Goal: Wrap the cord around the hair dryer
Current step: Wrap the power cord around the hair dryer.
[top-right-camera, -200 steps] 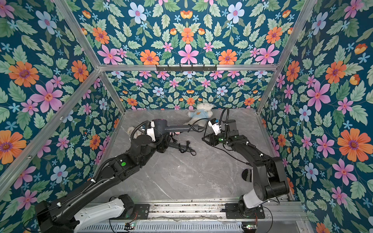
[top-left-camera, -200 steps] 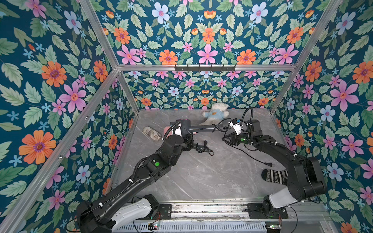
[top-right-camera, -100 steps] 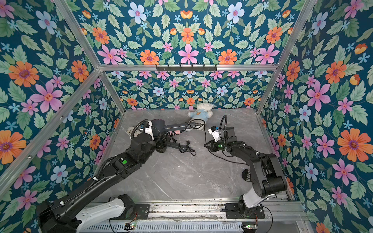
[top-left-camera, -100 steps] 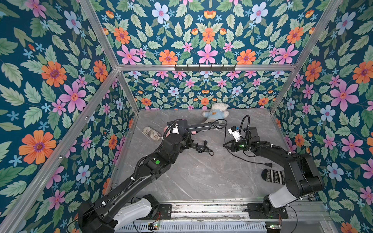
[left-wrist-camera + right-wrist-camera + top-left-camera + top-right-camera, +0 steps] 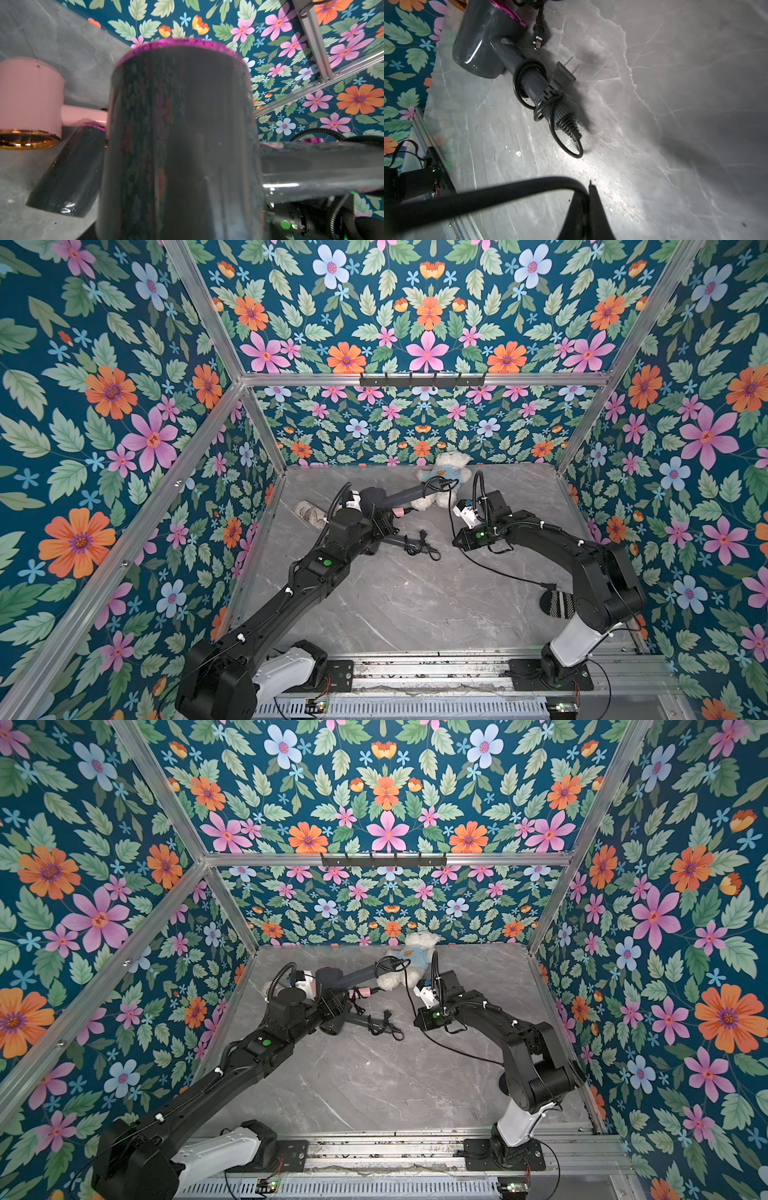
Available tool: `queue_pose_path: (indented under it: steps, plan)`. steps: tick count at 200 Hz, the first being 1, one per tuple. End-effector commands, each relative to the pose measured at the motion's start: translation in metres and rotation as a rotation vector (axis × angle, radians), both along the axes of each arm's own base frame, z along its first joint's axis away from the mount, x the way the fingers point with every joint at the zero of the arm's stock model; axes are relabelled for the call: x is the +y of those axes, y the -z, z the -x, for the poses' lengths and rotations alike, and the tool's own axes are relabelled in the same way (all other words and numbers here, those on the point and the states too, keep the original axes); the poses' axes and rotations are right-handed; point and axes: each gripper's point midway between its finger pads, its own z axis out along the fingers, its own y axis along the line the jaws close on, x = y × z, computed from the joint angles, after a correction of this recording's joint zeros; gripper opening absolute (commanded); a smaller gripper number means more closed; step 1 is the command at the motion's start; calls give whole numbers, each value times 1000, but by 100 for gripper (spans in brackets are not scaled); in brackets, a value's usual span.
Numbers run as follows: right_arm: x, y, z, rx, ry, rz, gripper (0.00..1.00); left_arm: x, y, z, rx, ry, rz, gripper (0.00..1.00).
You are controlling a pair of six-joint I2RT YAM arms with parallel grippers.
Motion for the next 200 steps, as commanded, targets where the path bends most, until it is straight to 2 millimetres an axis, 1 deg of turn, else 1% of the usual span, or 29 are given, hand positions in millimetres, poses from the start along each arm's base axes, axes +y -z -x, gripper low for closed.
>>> queue_pose_path:
  steps: [1,10,23,29,34,36,42,58,68,87,97,116,134,154,164,181,190,200]
  plan:
    - [-11,-13,7,1,29,54,0,19,-4,-5,-24,-82,23,0]
    - [-11,-13,8,14,26,54,0,13,-7,-4,-37,-39,97,0]
    - [-11,-6,8,42,18,68,0,2,-10,-2,-43,37,167,0]
    - [-11,-2,7,57,15,80,0,-6,-13,-1,-48,88,174,0]
    - [-12,-5,5,50,15,85,0,-12,-13,-1,-45,123,165,0]
    - [-12,4,5,74,13,97,0,-14,-12,0,-41,134,161,0]
    - [-11,7,2,82,13,103,0,-19,-10,0,-29,165,145,0]
    - [-8,3,-11,63,17,106,0,-34,-5,6,-6,270,114,0]
    - [-6,0,-19,58,17,107,0,-44,-1,14,9,355,85,0]
    - [-1,-7,-39,43,19,102,0,-54,12,25,39,446,14,0]
    - [1,-6,-46,57,7,114,0,-59,15,31,48,498,19,0]
    - [7,4,-51,96,-6,107,0,-71,-2,43,-12,584,120,0]
    - [10,17,-44,131,-18,110,0,-67,-19,38,-60,549,180,0]
    - [12,26,-32,157,-33,101,0,-56,-37,26,-98,486,314,0]
    - [12,30,-25,166,-40,100,0,-52,-41,17,-99,449,374,0]
    - [11,33,-11,177,-51,103,0,-37,-35,-2,-85,312,394,0]
    - [12,34,-2,185,-61,106,0,-23,-29,-12,-82,215,381,0]
    - [13,34,10,189,-83,117,0,-5,-19,-22,-61,95,341,0]
